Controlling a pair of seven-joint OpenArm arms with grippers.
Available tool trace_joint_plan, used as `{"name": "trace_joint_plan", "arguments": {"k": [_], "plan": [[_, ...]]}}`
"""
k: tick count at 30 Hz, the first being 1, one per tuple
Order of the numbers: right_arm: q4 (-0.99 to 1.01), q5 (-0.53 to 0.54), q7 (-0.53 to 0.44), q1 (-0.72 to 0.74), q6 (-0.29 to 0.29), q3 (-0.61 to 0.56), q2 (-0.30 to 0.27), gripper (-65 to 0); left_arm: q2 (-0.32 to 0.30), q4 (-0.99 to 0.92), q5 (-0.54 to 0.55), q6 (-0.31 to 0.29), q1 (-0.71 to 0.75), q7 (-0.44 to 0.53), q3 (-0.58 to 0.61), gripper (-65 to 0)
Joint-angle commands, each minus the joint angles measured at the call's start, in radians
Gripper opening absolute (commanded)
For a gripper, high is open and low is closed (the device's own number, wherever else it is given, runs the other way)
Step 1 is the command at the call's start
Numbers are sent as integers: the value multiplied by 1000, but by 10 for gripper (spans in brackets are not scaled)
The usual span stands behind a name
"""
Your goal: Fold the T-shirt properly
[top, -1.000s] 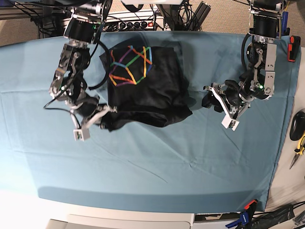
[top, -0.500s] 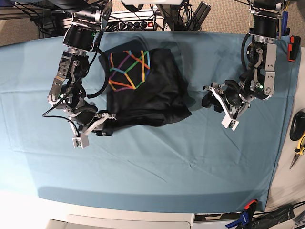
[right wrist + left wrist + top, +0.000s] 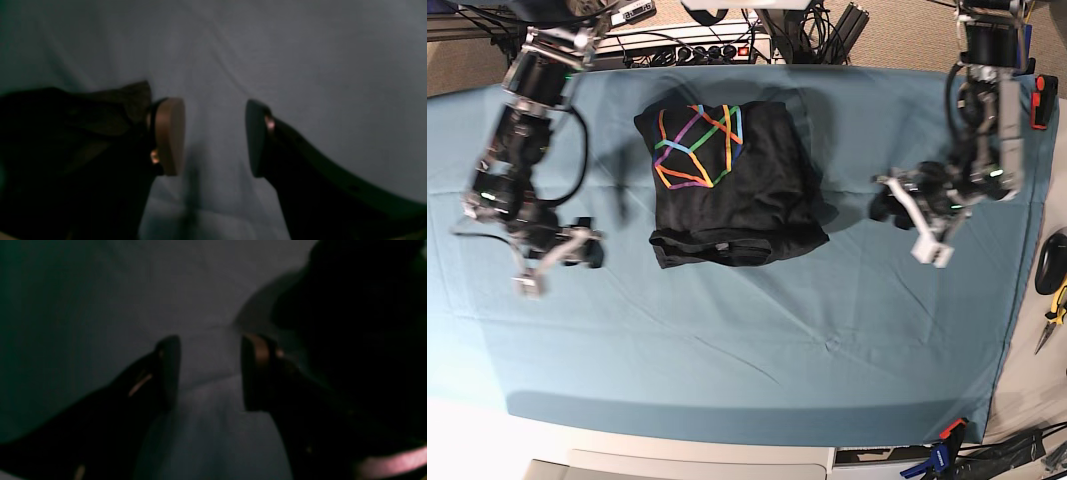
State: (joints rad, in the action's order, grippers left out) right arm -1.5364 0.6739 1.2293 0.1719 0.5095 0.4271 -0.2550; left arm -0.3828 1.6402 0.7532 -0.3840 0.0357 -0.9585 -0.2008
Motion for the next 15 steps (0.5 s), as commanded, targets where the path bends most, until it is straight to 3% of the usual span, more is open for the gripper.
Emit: {"name": "trace_joint_plan", "arguments": {"k": [1, 9, 15], "plan": [[-18, 31, 6, -5, 9, 39, -18, -358, -11, 52, 45, -26, 0, 5, -34, -376], [-88, 321, 130, -319, 105, 214, -22, -358, -13, 319, 117, -63, 314, -8, -180, -376], [-414, 352, 132, -654, 115, 371, -22, -359, -13, 526, 115, -63, 535, -23, -283, -376]]}}
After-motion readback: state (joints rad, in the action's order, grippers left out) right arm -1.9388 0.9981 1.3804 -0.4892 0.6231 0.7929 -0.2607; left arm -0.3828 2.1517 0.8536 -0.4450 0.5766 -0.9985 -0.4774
